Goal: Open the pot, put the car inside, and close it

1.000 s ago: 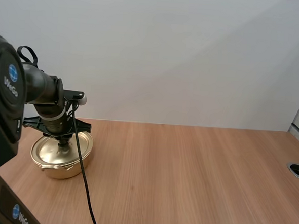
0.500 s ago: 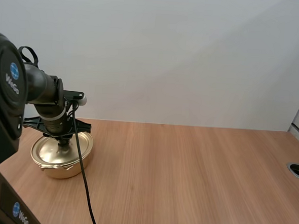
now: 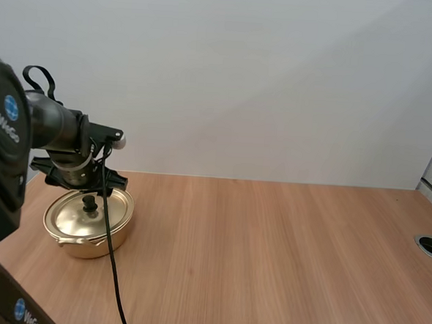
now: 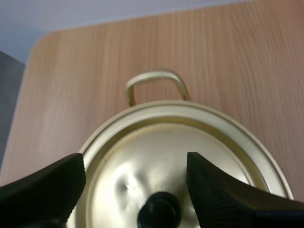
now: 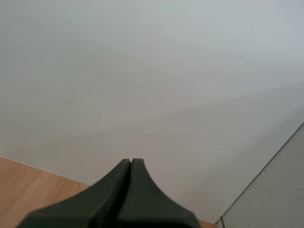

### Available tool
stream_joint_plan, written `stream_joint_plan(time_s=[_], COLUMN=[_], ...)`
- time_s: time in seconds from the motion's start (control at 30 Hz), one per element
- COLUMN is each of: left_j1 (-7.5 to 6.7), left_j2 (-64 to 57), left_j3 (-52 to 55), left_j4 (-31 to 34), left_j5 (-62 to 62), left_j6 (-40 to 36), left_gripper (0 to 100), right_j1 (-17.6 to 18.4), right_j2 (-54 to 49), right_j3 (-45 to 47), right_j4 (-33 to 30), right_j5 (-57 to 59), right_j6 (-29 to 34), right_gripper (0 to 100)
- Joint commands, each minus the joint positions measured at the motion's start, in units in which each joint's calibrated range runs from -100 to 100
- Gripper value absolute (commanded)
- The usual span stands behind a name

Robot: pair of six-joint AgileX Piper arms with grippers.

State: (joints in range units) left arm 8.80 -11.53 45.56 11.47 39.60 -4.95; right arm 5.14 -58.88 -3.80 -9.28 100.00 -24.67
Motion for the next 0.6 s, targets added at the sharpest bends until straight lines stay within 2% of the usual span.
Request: stream_joint_plan(time_s=[0.0,0.17,0.27,0.3,0.33,0.37,0.4,0.47,0.57], left_j1=[0.04,0.04,0.04,0.04,0.04,0.04,0.21,0.21,0.21], left_j2=[-1.4,-4.0,-5.3,-5.7,-6.2,-6.5,-6.9,-7.7,-8.5], left_j3=[-1.7,-6.2,-7.9,-7.9,-7.9,-7.9,-7.9,-7.9,-7.9], left_j4=[-0.4,-0.5,-0.5,-0.5,-0.5,-0.5,-0.5,-1.4,-3.9], left_j5=[-0.8,2.6,4.6,4.8,5.0,5.7,6.1,4.8,0.3], left_j6=[-0.1,-0.1,2.6,3.1,2.9,1.8,0.7,0.7,0.7], left_gripper=[100,100,100,86,55,18,2,0,0], right_j1=[0.0,0.0,0.0,0.0,0.0,0.0,0.0,0.0,0.0], right_j2=[-0.1,-0.1,-0.1,-0.1,-0.1,-0.1,-0.1,-0.1,-0.1], right_j3=[-0.1,-0.1,-0.1,-0.1,-0.1,-0.1,-0.1,-0.1,-0.1], right_j4=[0.0,0.0,0.0,0.0,0.0,0.0,0.0,0.0,-1.0], right_j5=[0.0,0.0,0.0,0.0,0.0,0.0,0.0,0.0,0.0], right_j6=[0.0,0.0,0.0,0.0,0.0,0.0,0.0,0.8,8.1], right_gripper=[0,0,0,0,0,0,0,0,0])
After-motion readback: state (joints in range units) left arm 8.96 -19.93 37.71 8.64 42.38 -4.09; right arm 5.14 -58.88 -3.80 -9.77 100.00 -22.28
